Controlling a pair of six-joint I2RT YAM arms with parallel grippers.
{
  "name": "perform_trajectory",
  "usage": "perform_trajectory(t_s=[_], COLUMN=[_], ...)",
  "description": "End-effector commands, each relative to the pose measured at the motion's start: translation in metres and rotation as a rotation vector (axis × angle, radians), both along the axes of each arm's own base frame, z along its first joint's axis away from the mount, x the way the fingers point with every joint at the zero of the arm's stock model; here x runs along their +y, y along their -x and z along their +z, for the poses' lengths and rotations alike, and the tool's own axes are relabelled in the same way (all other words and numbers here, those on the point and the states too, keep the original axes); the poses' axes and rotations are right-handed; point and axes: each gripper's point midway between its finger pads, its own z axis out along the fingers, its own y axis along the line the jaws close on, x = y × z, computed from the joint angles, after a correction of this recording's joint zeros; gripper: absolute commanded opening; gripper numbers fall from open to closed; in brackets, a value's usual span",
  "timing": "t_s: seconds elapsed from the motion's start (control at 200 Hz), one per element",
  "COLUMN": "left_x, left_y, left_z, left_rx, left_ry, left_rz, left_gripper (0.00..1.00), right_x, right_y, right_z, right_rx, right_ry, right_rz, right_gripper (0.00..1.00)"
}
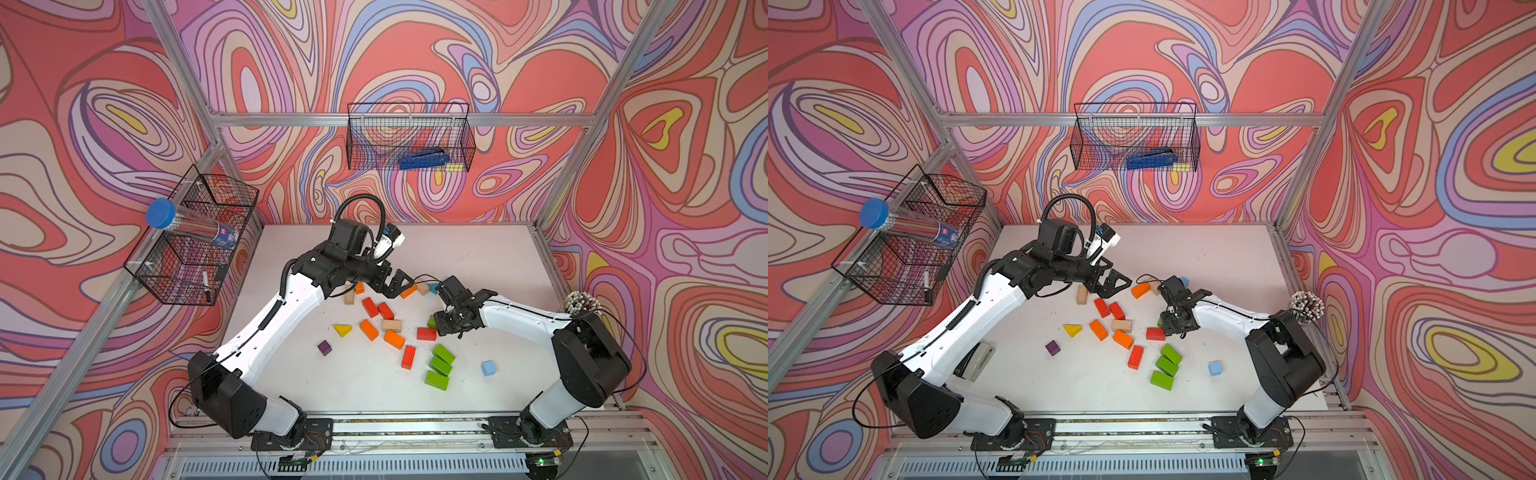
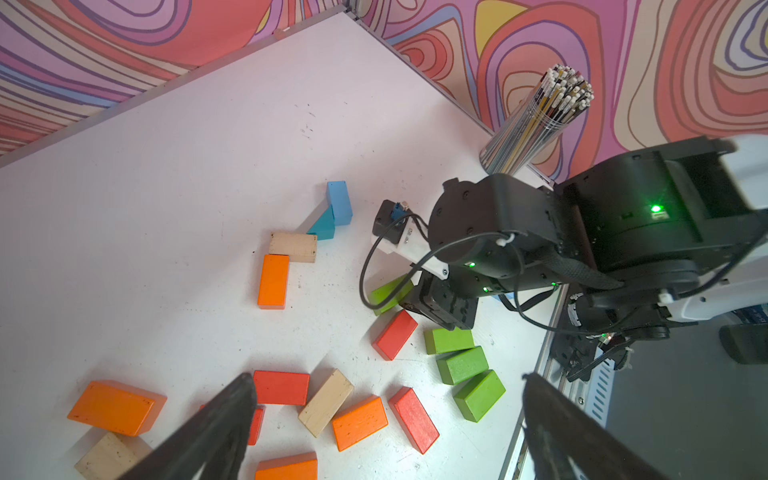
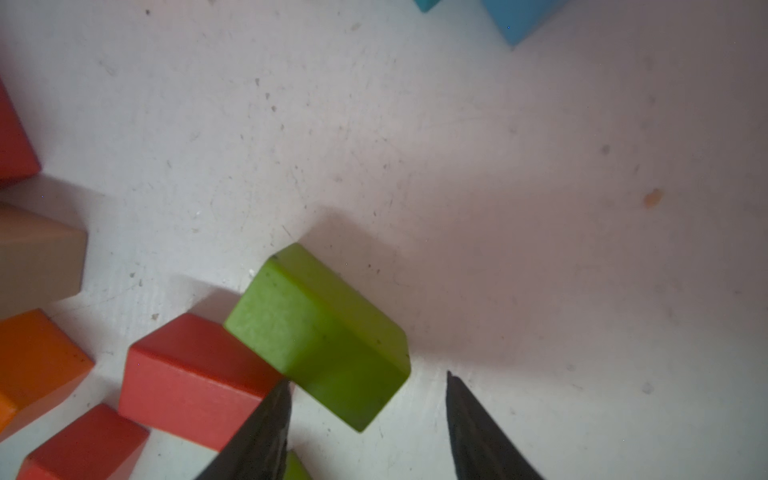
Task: Assemble a heart with building blocks
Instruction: Pick up the building block from the center of the board.
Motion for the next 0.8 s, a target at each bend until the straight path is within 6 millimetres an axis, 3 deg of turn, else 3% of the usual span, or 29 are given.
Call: perform_trajectory(t_s=[0.0, 0.21, 0.391, 0.521, 0.796], left_x=[-0.005, -0.01, -0.005, -0.005, 0.0], left_y=[-0.007, -0.009, -0.01, -0.006, -0.007], left_z=[0.021, 0.011, -0.005, -0.004, -0.004], left_rx=[-0.091, -0.069, -0.072, -0.051, -0.054], left_ry=[0.038, 0.039, 0.026, 0.029, 0.022], left_rz=[-0.037, -0.067, -0.04, -0.046, -0.013], left_gripper=[1.0, 1.0, 1.0, 0.99, 1.0], right_x=[0.011, 0.02, 0.021, 0.01, -0.027], right_y=[-0.005, -0.019, -0.018, -0.014, -0.021], right_z=[-0.002, -0.004, -0.007, -0.006, -0.005], right_rx=[-0.005, -0.018, 0.006, 0.0, -0.003], right_ry=[-0.005, 0.019, 0.041, 0.079, 0.136], right_rz=[0.053, 0.114, 0.167, 0.15, -0.006], right_gripper=[0.61, 0.63, 0.41, 0.29, 0.3])
